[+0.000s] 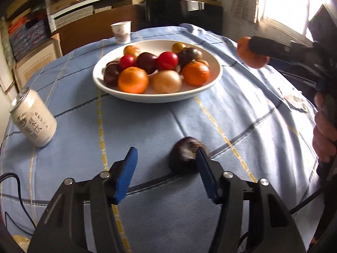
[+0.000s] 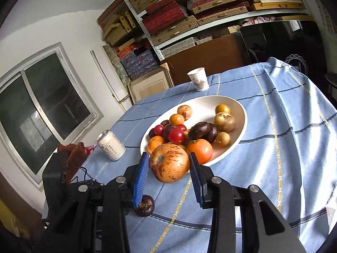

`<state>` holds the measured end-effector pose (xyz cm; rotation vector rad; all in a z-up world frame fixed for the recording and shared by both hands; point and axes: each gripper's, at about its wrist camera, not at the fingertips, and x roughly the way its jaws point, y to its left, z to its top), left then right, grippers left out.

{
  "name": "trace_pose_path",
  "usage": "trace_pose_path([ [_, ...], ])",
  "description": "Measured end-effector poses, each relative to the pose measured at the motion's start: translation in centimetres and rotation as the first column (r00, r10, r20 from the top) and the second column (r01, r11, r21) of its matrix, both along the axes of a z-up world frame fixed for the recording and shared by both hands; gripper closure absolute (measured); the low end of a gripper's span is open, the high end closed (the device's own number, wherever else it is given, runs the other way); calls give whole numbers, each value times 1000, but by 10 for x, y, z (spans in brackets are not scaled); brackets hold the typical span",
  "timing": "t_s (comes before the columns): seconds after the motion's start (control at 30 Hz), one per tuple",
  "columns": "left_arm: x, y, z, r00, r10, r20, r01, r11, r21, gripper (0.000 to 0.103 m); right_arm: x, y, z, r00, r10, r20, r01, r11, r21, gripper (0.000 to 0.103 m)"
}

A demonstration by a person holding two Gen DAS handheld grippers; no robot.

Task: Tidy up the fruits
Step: 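Grasp the orange-striped fruit with the right tool while the left tool grasps the dark brown fruit, then carry both fruits over the plate and open both tools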

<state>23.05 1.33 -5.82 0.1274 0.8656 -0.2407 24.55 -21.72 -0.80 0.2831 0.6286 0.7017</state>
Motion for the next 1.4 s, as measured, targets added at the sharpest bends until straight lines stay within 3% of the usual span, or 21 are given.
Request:
trace_pose_path([
  [0.3, -1, -17, -12, 996, -82, -40, 83, 996, 28, 47, -1, 5, -3, 1000, 10, -14, -10, 1000, -9, 64],
  [0.53, 6, -19, -18, 994, -86, -64, 89, 995, 43, 47, 0, 9, -4, 1000, 13, -24, -13, 1000, -18, 64],
  [0.7, 7, -21, -18, 993, -98, -70, 101, 994, 39, 55, -1, 11, -5, 1000, 15, -26, -16, 1000, -26, 64],
  [0.9, 7, -19, -17, 994, -93, -63, 95, 995, 25, 55, 2, 13, -8, 999, 11, -38, -13, 999, -38, 64],
  [1.13, 8, 8, 21, 998, -70, 1, 70, 988, -135, 56, 13, 14, -9, 998, 45, -54, -46, 999, -10, 64],
  [1.3, 43, 17, 59, 998, -13, 62, 20, 993, -114, 56, 45, 19, 6, 1000, -16, -18, 16, 1000, -19, 64],
  [1.4, 88, 22, 75, 997, 46, 68, -35, 988, -150, 56, 73, 25, 5, 998, -55, -22, 54, 998, -41, 64],
])
